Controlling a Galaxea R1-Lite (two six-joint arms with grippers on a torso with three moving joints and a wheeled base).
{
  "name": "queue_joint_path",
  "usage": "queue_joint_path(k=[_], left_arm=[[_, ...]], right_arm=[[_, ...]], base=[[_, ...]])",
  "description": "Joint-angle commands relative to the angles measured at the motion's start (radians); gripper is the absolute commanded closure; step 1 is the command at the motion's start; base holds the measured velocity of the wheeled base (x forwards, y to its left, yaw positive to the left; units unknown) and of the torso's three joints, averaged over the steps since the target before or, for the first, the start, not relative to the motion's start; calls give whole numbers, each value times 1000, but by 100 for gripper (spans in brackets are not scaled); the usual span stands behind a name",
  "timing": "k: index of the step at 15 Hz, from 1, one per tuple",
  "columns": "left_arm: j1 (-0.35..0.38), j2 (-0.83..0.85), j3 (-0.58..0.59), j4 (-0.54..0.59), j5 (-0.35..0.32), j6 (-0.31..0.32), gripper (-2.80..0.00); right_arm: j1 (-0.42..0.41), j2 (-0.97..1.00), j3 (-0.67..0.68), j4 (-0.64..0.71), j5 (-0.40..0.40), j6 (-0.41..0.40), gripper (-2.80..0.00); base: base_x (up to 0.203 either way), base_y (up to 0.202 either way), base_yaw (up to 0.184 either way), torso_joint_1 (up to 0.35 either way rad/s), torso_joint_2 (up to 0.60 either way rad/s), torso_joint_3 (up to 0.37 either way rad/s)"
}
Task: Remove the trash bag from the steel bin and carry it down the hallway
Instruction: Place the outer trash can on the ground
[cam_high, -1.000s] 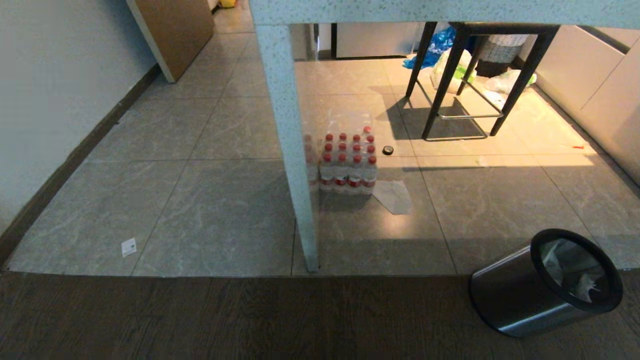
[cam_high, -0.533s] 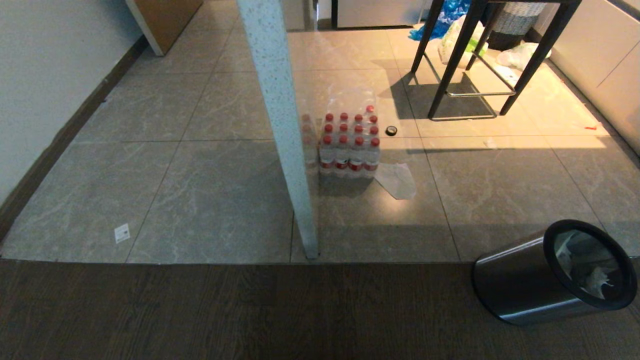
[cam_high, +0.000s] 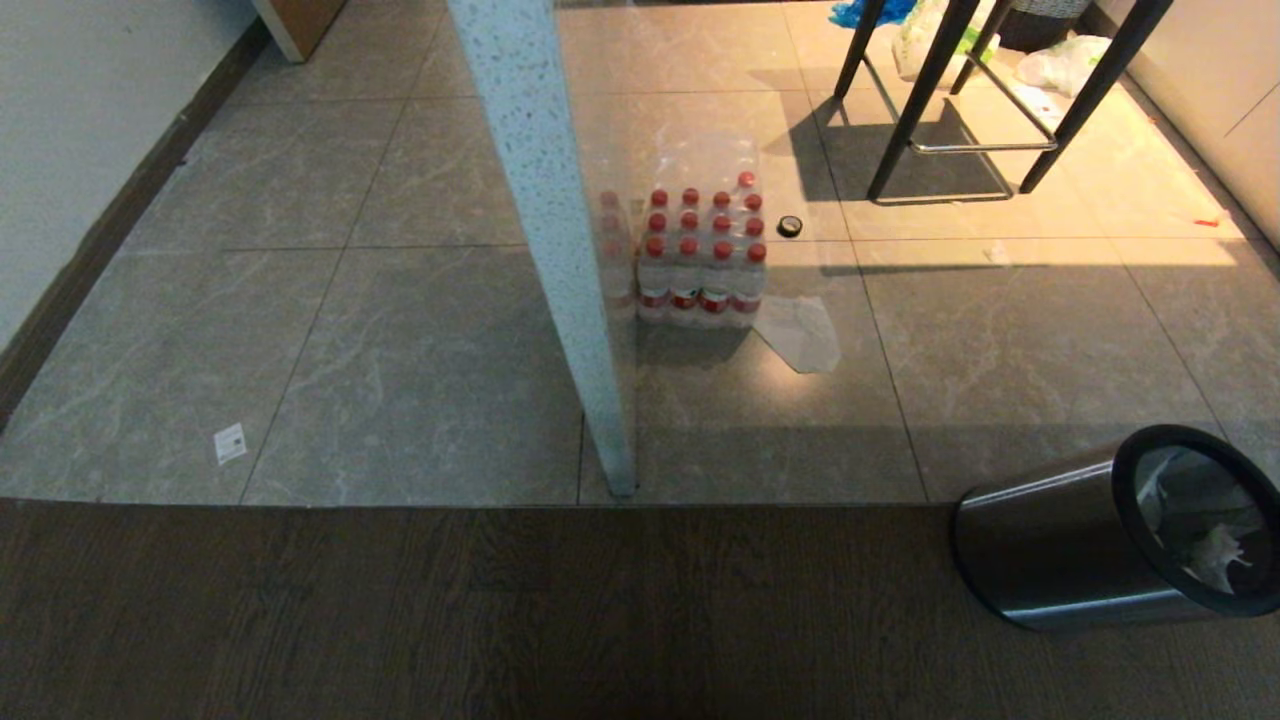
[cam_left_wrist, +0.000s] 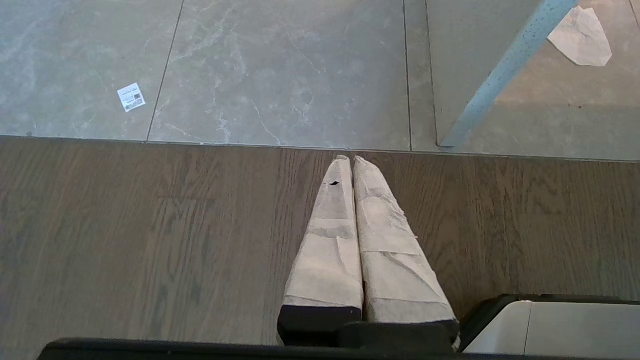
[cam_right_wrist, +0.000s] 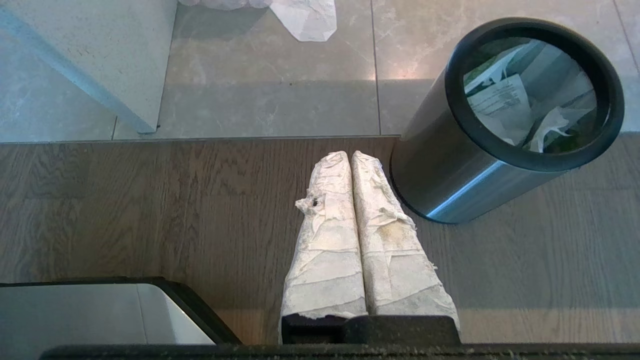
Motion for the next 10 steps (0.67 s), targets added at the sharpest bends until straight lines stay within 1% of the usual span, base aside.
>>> queue_joint_path(k=[1, 9, 10], left_arm=[[0, 0, 0, 0, 1, 1, 0], [0, 0, 0, 0, 1, 1, 0], [0, 0, 0, 0, 1, 1, 0]], right_arm=[[0, 0, 0, 1, 1, 0, 0], [0, 0, 0, 1, 1, -3, 0], [1, 1, -6, 18, 0, -10, 0]], base=[[0, 0, 0, -1, 6, -30], [0, 0, 0, 0, 0, 0], [0, 0, 0, 0, 0, 0]])
